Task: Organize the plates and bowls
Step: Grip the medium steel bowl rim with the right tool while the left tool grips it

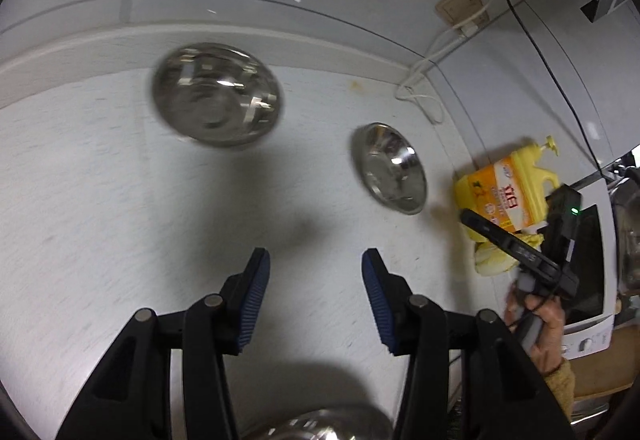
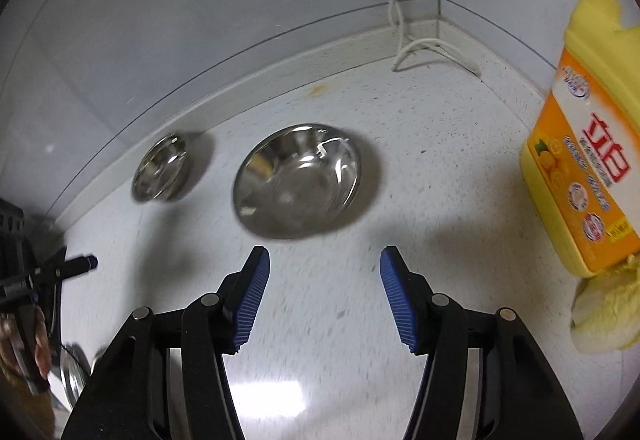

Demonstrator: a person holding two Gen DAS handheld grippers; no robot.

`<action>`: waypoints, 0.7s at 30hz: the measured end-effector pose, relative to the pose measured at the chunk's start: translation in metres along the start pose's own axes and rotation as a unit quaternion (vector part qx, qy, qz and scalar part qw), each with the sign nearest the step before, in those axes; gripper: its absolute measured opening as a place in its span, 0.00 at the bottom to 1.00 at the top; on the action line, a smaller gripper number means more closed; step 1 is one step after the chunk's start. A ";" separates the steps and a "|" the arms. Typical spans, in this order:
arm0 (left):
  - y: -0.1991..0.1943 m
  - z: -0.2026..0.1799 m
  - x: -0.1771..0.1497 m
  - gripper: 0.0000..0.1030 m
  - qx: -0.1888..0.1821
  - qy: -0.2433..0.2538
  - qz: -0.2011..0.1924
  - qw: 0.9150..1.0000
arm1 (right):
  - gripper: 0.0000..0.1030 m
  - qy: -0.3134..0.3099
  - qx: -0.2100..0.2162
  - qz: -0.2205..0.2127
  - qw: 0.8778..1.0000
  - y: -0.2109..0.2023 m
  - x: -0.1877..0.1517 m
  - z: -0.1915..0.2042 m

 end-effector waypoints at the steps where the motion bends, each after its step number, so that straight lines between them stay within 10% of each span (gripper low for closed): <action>1: 0.007 -0.002 0.004 0.45 -0.008 0.001 0.004 1.000 | 0.51 0.005 -0.002 0.000 1.000 0.007 0.005 -0.002; 9: 0.067 -0.022 0.033 0.45 -0.074 -0.012 0.033 0.997 | 0.51 0.029 -0.016 0.016 0.999 0.049 0.037 -0.015; 21: 0.139 -0.042 0.073 0.45 -0.058 -0.003 0.040 0.998 | 0.51 0.004 -0.013 0.044 0.999 0.090 0.052 -0.019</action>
Point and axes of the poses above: each gripper's, at about its wrist camera, not at the fingertips, and y roughly the way its jaws point, z to its left, x to its top, the point moved 5 cm from there along y, roughly the way its jaws point, and after that the axes turned 3 degrees about x, right-handed, at the moved point
